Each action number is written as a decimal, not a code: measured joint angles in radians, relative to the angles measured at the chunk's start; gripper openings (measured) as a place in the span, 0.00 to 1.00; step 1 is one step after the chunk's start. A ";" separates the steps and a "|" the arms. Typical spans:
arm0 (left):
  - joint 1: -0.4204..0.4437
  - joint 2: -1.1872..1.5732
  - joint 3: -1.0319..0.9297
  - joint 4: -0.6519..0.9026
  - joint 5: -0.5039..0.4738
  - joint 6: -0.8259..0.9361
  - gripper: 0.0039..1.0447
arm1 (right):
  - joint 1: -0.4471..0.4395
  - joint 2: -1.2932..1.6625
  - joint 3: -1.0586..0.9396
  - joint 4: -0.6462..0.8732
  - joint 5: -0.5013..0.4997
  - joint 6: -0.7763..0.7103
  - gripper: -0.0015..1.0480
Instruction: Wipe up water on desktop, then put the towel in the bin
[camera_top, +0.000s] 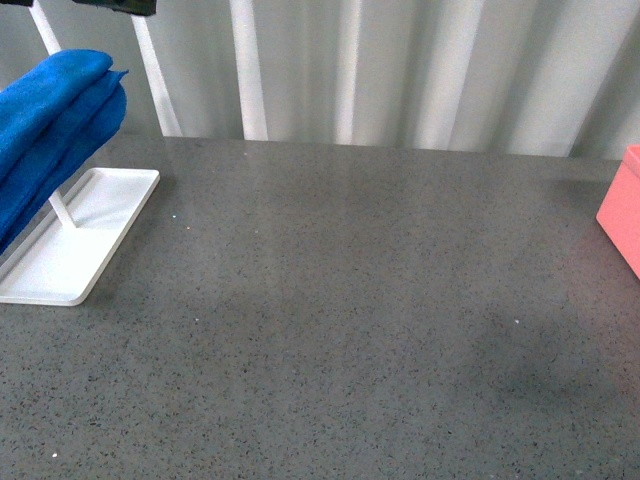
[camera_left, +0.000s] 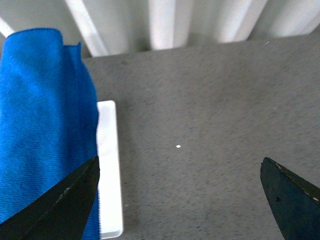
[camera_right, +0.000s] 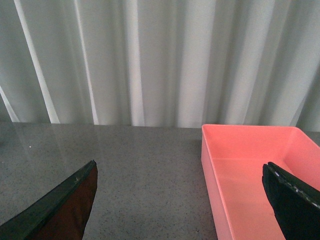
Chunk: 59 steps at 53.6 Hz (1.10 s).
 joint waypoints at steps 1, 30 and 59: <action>0.007 0.029 0.034 -0.028 -0.006 0.013 0.94 | 0.000 0.000 0.000 0.000 0.000 0.000 0.93; 0.142 0.385 0.370 -0.183 -0.132 0.095 0.94 | 0.000 0.000 0.000 0.000 0.000 0.000 0.93; 0.187 0.465 0.401 -0.138 -0.172 0.128 0.94 | 0.000 0.000 0.000 0.000 0.000 0.000 0.93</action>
